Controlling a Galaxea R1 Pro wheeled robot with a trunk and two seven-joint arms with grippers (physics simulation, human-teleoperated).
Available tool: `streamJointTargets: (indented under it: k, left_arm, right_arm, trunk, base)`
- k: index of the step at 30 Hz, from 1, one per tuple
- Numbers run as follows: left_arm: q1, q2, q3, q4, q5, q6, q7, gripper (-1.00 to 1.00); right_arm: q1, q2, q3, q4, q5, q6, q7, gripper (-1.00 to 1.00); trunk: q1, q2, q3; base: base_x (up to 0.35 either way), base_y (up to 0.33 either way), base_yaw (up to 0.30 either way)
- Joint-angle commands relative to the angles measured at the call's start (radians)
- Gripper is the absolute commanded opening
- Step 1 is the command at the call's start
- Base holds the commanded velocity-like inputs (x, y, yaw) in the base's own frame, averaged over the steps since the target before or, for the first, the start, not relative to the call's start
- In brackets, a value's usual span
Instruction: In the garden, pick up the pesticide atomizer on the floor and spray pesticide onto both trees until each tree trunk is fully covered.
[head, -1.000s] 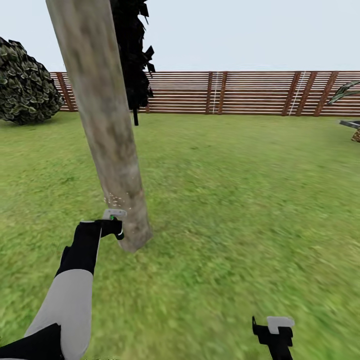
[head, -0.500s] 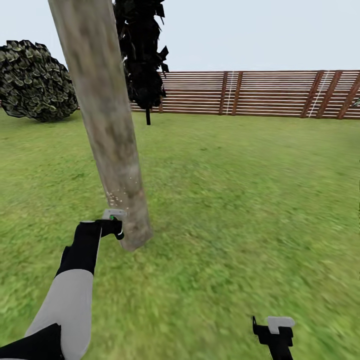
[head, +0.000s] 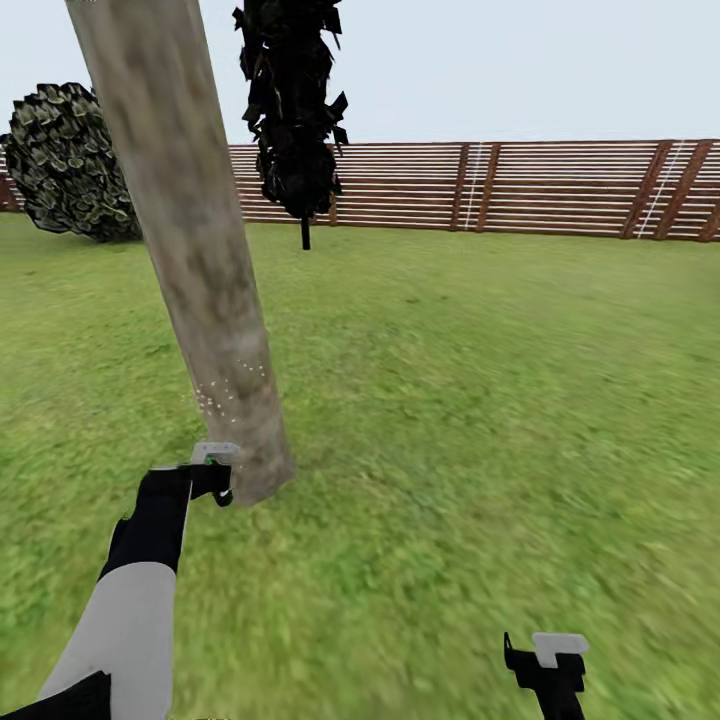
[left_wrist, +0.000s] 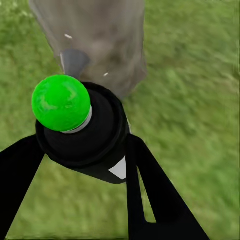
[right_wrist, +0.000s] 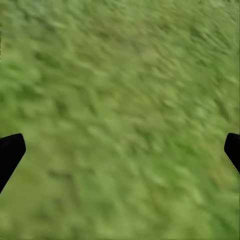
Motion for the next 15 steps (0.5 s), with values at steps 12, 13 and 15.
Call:
streamJointTargets:
  k: [12, 13, 15]
  left_arm:
    - [0.053, 0.03, 0.05, 0.055, -0.005, -0.008, 0.079, -1.0]
    - [0.053, 0.031, 0.05, 0.055, -0.004, -0.008, 0.084, -1.0]
    - [0.053, 0.033, 0.05, 0.064, -0.003, -0.008, 0.091, -1.0]
  right_arm:
    - [-0.001, -0.002, -0.005, 0.002, 0.011, -0.003, -0.005, 1.0]
    - [-0.001, -0.002, -0.005, 0.002, 0.011, -0.003, -0.005, 1.0]
    - [-0.001, -0.002, -0.005, 0.002, 0.011, -0.003, -0.005, 1.0]
  trunk:
    - [0.0, 0.0, -0.001]
    - [0.0, 0.0, -0.001]
    - [0.0, 0.0, -0.001]
  base:
    - [0.129, -0.252, 0.121]
    - [0.26, -0.179, 0.001]
    - [0.271, -0.171, 0.081]
